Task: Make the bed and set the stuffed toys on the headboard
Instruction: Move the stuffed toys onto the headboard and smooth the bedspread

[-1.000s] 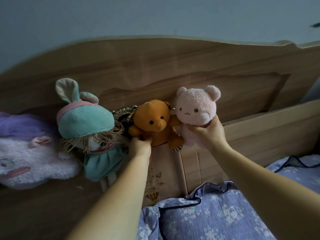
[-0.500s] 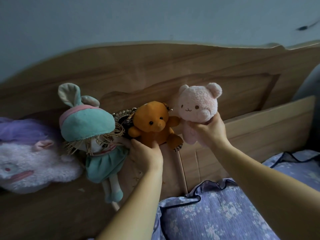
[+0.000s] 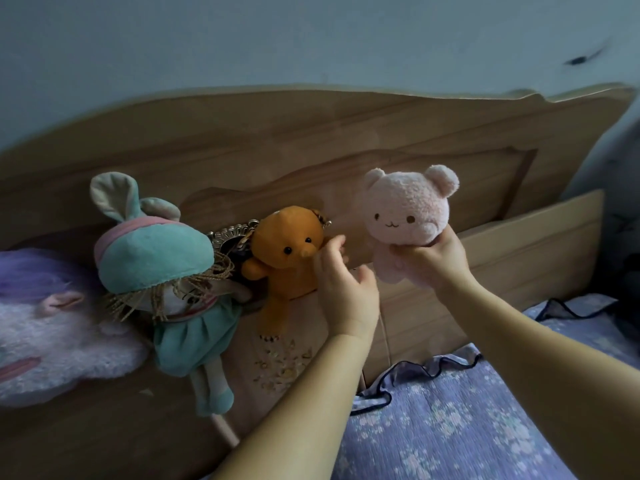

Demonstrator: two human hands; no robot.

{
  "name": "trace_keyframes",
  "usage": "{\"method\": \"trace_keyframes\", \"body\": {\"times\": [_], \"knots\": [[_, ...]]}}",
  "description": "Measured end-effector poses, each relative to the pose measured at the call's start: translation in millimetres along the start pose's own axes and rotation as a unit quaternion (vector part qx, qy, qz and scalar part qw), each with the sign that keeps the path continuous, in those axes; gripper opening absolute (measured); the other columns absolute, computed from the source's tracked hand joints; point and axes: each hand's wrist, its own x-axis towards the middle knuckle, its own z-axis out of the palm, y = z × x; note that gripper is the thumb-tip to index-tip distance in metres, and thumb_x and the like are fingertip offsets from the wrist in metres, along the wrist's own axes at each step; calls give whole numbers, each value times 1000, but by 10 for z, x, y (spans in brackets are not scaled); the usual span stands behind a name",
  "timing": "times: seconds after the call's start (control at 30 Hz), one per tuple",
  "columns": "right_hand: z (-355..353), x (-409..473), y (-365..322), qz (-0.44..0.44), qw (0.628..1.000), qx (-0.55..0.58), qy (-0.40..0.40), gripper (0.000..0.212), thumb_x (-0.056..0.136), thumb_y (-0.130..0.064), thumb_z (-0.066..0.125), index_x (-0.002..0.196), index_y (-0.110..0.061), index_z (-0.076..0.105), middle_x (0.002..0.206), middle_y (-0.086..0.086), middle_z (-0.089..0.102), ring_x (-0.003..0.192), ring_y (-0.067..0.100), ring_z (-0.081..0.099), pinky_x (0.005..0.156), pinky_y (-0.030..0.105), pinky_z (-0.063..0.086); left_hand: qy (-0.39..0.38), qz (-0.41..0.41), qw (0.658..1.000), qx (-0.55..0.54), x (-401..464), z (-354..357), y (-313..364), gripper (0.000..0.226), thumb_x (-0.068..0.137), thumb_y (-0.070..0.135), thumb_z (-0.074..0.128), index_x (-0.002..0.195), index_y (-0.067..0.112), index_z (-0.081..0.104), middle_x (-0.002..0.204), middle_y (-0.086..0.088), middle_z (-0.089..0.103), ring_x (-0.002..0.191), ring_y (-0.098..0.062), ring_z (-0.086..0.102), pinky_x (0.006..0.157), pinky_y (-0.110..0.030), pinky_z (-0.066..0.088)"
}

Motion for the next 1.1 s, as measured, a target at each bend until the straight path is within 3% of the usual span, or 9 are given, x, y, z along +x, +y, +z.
{"method": "trace_keyframes", "body": {"times": [0.1,0.17,0.23,0.3,0.43,0.6,0.73,0.83,1.1], "knots": [[-111,60,-3,3,999,11,-34,29,56,-10,79,72,-27,62,84,-1,71,84,17,68,72,37,59,-93,-130,984,-84,94,147,251,81,81,9,66,148,24,22,151,-2,27,136,-16,32,110,-29,32],[-178,97,-12,5,997,21,-70,25,48,-11,71,70,-21,63,86,10,72,83,24,69,73,44,59,-159,-139,970,-123,178,217,331,106,70,19,78,149,36,9,154,3,16,140,-14,22,110,-28,27],[-212,145,-11,9,994,37,-105,26,45,-7,67,71,-11,66,82,17,70,78,28,68,71,52,56,-205,-167,947,-181,291,255,370,122,51,36,87,143,48,10,149,2,25,135,-16,33,108,-38,35],[-232,198,15,12,988,56,-142,32,44,0,65,76,2,67,78,20,66,73,28,65,72,52,55,-222,-209,915,-263,395,291,400,106,47,40,87,134,49,28,134,5,45,120,-19,50,93,-40,48],[-246,345,143,10,983,47,-176,41,44,2,68,84,8,67,85,28,67,78,31,65,77,51,55,-186,-271,885,-329,536,379,404,67,73,21,79,130,32,46,109,8,61,100,-19,61,81,-38,52],[-202,513,269,-33,984,-126,-123,81,30,-50,82,105,-26,66,114,10,58,110,28,56,89,46,53,-119,-250,915,-294,537,431,388,64,73,16,79,127,23,47,110,3,59,100,-21,60,83,-37,54],[-226,475,152,-62,992,17,-107,107,57,-13,87,144,-26,26,123,5,50,106,17,60,81,34,57,-78,-218,929,-288,560,432,382,57,77,14,76,125,20,47,120,-5,57,106,-22,59,68,-26,57],[-252,464,103,-75,986,58,-140,103,71,-6,80,145,-38,18,114,-4,53,98,10,64,73,29,58,-75,-217,928,-293,611,415,374,51,82,12,71,126,18,47,123,-7,56,104,-23,59,55,-25,55],[-115,589,272,-52,987,12,-151,84,76,-19,78,143,-35,31,129,3,54,110,20,60,94,36,51,-114,-234,951,-166,667,517,111,48,91,18,57,136,21,41,134,-7,49,118,-26,52,102,-45,45]]}}
